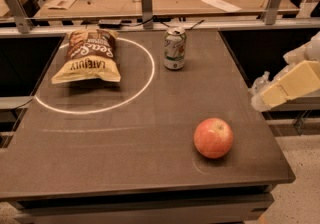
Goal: Move brown chip bag near 7up can
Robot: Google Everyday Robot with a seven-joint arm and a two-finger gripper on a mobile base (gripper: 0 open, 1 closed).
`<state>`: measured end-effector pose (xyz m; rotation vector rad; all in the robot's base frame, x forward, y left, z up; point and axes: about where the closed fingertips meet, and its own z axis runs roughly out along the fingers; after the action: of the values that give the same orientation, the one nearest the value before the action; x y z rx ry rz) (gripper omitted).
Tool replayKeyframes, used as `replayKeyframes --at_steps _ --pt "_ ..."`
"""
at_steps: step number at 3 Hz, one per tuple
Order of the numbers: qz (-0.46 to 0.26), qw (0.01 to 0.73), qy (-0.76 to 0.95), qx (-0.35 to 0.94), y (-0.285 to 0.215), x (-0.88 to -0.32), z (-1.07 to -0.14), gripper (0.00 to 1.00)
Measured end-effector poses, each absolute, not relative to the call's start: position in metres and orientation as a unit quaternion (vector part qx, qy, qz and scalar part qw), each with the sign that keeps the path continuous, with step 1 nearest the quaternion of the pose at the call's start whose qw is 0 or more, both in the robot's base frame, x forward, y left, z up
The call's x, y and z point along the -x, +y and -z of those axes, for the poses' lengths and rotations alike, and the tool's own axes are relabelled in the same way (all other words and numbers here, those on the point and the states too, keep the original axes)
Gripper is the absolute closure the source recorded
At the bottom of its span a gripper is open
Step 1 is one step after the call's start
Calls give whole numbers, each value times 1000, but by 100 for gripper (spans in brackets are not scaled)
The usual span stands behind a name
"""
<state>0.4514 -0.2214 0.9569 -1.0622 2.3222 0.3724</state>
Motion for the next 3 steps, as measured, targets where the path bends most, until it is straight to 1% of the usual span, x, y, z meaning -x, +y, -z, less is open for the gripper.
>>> replayKeyframes --at_steps 1,2,3 --pt "-150 349 850 364 -205 -454 -964 0" --pt "-126 413 822 371 -160 -475 -974 0" --pt "-129 413 822 371 -160 -475 -975 0"
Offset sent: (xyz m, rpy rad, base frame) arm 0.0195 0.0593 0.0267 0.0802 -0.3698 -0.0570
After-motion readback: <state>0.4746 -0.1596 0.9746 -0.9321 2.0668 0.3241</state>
